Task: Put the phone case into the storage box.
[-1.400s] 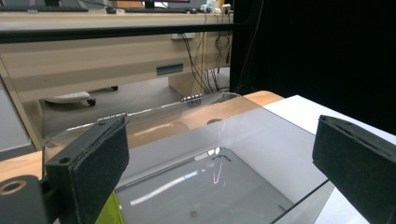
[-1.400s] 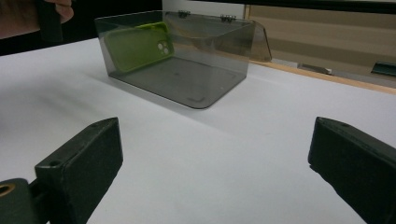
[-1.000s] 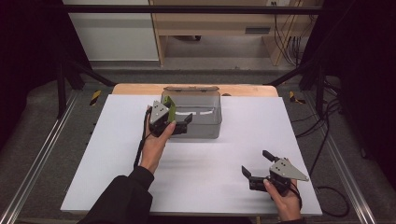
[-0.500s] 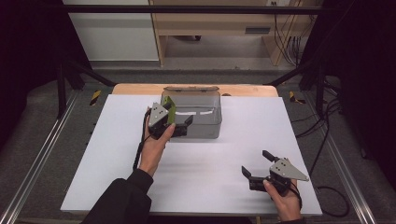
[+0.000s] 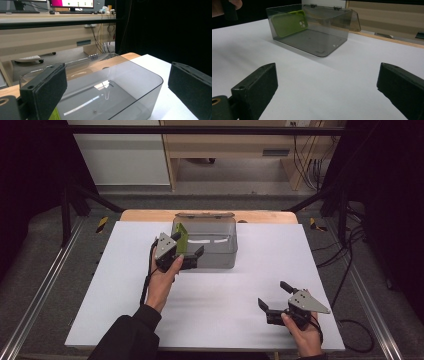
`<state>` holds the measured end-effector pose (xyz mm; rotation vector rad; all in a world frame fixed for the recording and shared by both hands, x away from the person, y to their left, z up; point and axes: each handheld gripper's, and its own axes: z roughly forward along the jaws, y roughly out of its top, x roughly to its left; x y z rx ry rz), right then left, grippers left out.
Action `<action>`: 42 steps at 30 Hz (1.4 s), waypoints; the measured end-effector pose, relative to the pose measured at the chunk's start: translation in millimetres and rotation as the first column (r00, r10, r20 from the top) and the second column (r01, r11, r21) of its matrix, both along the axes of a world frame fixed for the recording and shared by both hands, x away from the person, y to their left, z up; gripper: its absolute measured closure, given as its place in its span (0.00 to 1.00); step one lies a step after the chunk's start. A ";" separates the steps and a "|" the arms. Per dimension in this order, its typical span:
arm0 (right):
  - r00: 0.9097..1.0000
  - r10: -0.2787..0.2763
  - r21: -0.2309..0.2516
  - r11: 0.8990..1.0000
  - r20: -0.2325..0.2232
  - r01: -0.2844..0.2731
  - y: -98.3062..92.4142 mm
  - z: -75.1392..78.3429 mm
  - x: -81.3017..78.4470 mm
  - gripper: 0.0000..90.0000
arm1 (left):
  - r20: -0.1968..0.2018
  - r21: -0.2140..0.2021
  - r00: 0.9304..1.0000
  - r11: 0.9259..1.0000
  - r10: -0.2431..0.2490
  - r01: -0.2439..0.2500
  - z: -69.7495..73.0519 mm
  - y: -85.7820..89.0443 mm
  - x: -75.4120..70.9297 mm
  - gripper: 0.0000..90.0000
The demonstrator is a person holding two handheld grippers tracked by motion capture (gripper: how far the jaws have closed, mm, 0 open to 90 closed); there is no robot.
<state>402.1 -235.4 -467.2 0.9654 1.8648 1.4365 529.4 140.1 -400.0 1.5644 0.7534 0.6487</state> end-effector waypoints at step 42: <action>1.000 0.021 -0.012 1.000 -0.011 -0.022 4.9 -1.8 0.0 0.03 | 0.070 0.026 0.996 0.998 -0.062 0.060 -12.9 -2.6 -44.6 0.02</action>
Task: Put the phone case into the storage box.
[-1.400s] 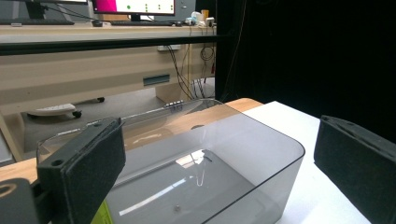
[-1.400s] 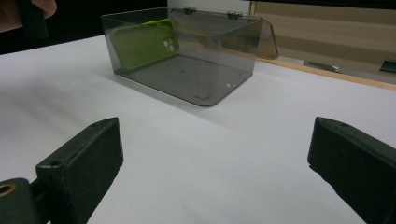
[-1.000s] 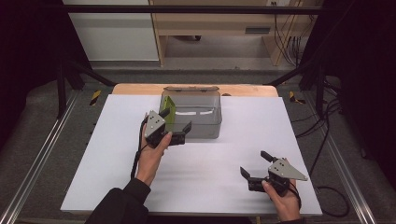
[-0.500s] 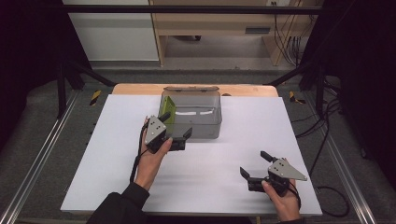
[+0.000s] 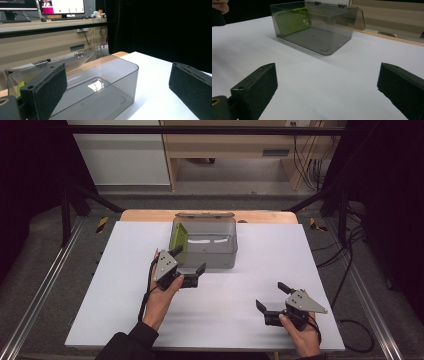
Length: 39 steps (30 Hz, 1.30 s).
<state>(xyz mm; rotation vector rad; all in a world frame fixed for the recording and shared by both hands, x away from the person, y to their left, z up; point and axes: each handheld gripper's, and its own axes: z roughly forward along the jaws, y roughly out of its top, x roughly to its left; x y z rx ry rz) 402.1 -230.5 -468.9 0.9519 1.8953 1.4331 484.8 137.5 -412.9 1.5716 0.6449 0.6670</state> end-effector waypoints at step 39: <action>1.000 0.007 0.000 1.000 0.003 -0.007 1.3 0.5 -0.1 0.03 | 0.030 -0.036 0.999 0.998 0.046 -0.044 25.2 63.4 -15.0 0.01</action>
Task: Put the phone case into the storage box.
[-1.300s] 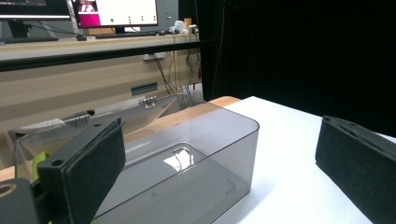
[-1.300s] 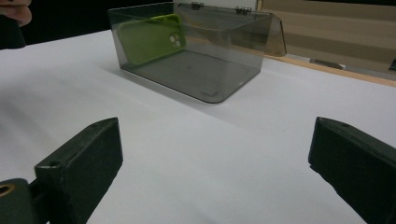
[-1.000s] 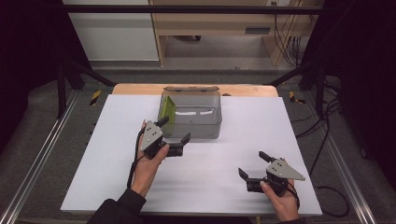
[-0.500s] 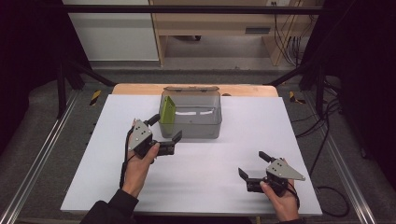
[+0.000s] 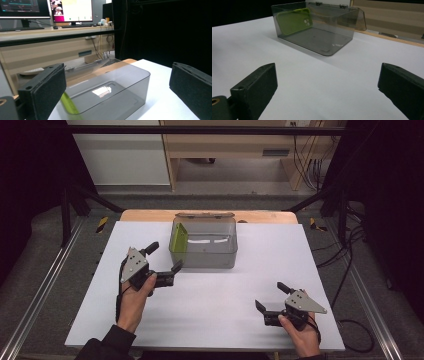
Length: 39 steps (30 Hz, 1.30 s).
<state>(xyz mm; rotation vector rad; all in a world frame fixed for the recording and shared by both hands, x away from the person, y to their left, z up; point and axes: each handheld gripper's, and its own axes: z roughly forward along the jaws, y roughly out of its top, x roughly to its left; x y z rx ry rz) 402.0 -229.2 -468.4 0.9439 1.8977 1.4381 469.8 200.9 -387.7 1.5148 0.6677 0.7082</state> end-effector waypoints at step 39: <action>1.000 -0.003 -0.015 1.000 -0.005 0.003 1.3 -0.7 0.5 0.03 | -0.010 -0.022 0.996 0.996 0.084 -0.084 3.7 66.9 -17.6 0.01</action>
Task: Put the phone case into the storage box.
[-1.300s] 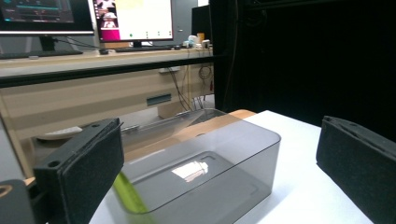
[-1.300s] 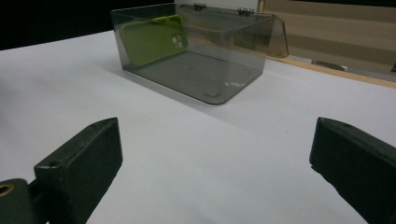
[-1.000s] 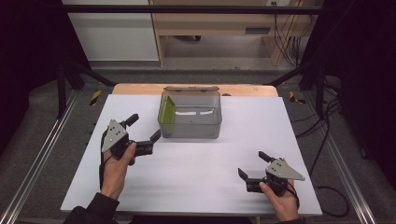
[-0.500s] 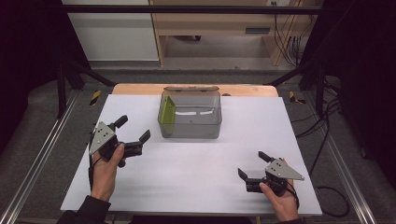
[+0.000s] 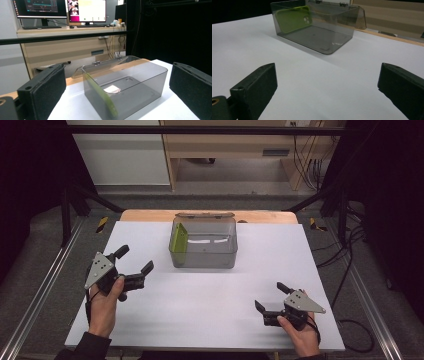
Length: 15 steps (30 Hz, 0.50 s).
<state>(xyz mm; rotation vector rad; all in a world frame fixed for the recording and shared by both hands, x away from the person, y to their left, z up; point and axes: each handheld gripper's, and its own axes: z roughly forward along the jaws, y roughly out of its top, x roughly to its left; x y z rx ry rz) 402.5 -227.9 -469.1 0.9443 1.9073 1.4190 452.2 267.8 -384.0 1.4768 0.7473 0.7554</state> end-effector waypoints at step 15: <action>1.000 0.008 -0.005 1.000 -0.002 -0.008 0.8 -0.6 -0.1 0.03 | -0.010 -0.012 1.000 1.000 0.027 -0.027 -5.7 23.0 -12.9 0.01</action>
